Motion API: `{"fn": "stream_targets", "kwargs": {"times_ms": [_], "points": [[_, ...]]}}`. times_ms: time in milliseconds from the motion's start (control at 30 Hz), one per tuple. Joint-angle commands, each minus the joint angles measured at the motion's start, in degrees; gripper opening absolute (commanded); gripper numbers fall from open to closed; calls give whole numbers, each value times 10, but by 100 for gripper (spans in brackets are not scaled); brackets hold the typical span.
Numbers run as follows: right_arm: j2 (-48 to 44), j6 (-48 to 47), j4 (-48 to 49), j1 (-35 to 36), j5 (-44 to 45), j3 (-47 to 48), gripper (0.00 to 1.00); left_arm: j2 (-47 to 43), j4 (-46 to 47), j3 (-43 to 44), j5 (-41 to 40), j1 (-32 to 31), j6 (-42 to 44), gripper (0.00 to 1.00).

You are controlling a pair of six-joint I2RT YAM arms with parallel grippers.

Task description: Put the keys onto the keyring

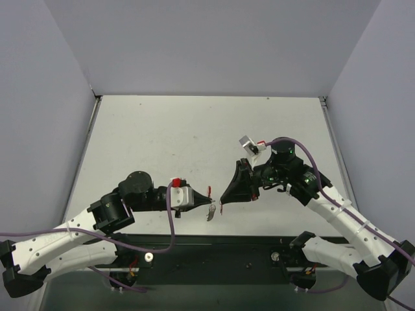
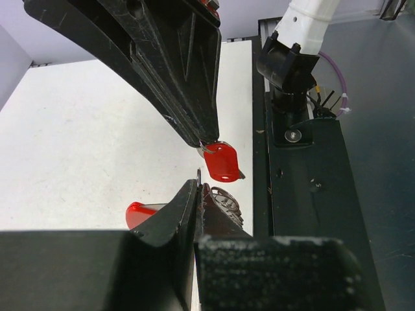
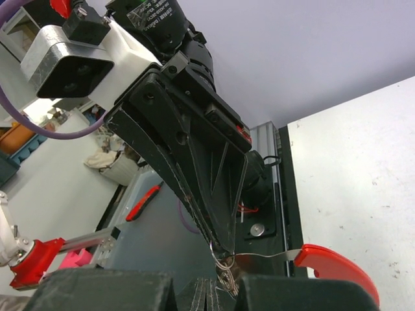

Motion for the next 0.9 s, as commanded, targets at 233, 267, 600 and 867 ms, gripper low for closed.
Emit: {"fn": "stream_targets", "kwargs": {"times_ms": [233,267,600,867], "points": [[-8,56,77,1,55,-6,0,-3,56,5,-29,-3,1,0],[-9,63,98,1,54,-13,0,-2,55,5,-29,-4,1,0],[4,90,126,7,45,-19,0,1,57,5,-43,-3,1,0],[2,86,114,8,37,-18,0,-8,65,-2,-65,-3,2,0]]}}
